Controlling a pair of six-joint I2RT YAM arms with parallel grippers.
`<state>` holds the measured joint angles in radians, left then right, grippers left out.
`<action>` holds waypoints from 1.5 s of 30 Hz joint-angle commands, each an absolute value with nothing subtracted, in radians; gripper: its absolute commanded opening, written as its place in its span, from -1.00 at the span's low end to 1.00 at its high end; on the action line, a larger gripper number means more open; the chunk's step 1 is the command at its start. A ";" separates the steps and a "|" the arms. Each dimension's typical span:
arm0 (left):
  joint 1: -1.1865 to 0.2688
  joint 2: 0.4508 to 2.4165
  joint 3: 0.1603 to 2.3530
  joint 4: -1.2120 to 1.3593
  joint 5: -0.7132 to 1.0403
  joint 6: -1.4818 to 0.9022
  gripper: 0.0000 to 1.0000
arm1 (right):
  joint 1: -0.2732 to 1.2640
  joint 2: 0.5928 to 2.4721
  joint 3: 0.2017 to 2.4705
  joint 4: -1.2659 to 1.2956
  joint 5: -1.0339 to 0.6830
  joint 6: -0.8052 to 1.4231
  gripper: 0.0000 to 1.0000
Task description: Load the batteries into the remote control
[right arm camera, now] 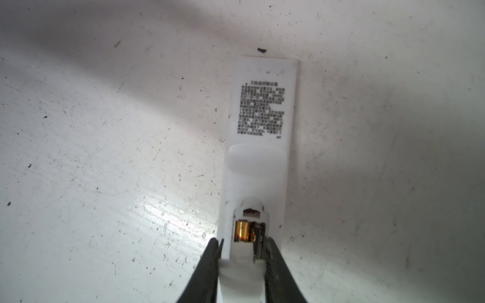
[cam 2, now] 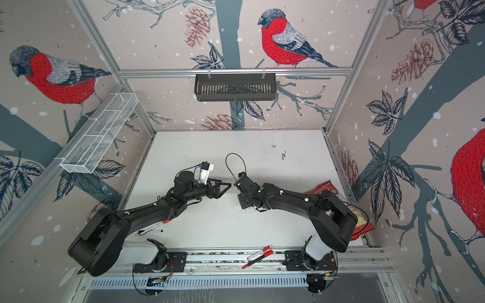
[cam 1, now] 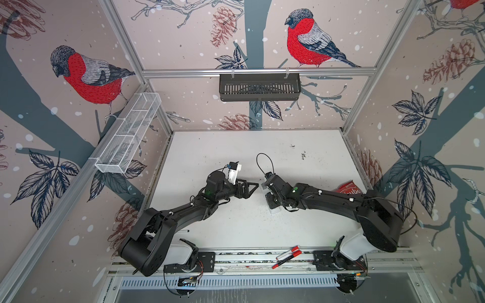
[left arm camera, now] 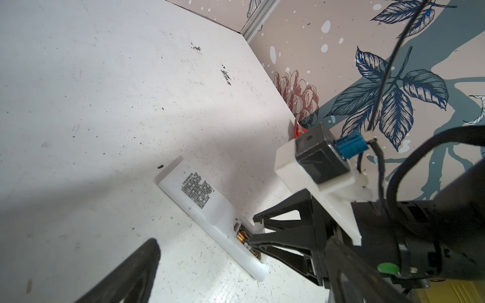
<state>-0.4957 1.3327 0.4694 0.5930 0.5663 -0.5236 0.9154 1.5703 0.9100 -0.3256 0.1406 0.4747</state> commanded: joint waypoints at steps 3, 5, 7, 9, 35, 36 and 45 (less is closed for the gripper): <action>-0.495 1.294 0.451 0.589 0.577 -0.513 0.97 | 0.916 1.575 0.899 -0.303 0.152 0.470 -0.54; -0.494 1.286 0.449 0.584 0.574 -0.512 0.96 | 0.916 1.576 0.899 -0.304 0.150 0.466 -0.54; -0.494 1.286 0.449 0.581 0.573 -0.511 0.96 | 0.917 1.577 0.900 -0.304 0.151 0.465 -0.54; -0.495 1.287 0.451 0.583 0.572 -0.512 0.96 | 0.920 1.577 0.898 -0.305 0.151 0.469 -0.53; -0.495 1.301 0.456 0.601 0.572 -0.512 0.97 | 0.947 1.574 0.895 -0.322 0.195 0.508 -0.22; -0.495 1.301 0.455 0.601 0.573 -0.512 0.97 | 0.948 1.574 0.893 -0.322 0.196 0.509 -0.20; -0.495 1.308 0.456 0.604 0.574 -0.512 0.96 | 0.947 1.550 0.908 -0.339 0.200 0.519 -0.08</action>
